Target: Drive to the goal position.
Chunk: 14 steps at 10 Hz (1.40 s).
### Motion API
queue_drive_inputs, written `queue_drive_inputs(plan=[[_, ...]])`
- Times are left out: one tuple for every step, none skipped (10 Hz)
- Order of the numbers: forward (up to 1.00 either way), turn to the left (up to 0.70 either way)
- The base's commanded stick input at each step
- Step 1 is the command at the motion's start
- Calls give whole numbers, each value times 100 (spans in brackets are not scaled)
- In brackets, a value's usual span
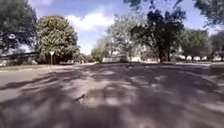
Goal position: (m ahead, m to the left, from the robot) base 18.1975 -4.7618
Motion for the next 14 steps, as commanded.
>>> queue_drive_inputs(plan=[[100,0],[100,0],[100,0],[100,0],[100,0],[100,0],[100,0],[100,0],[100,0],[100,0],[100,0],[100,0],[100,0],[100,0]])
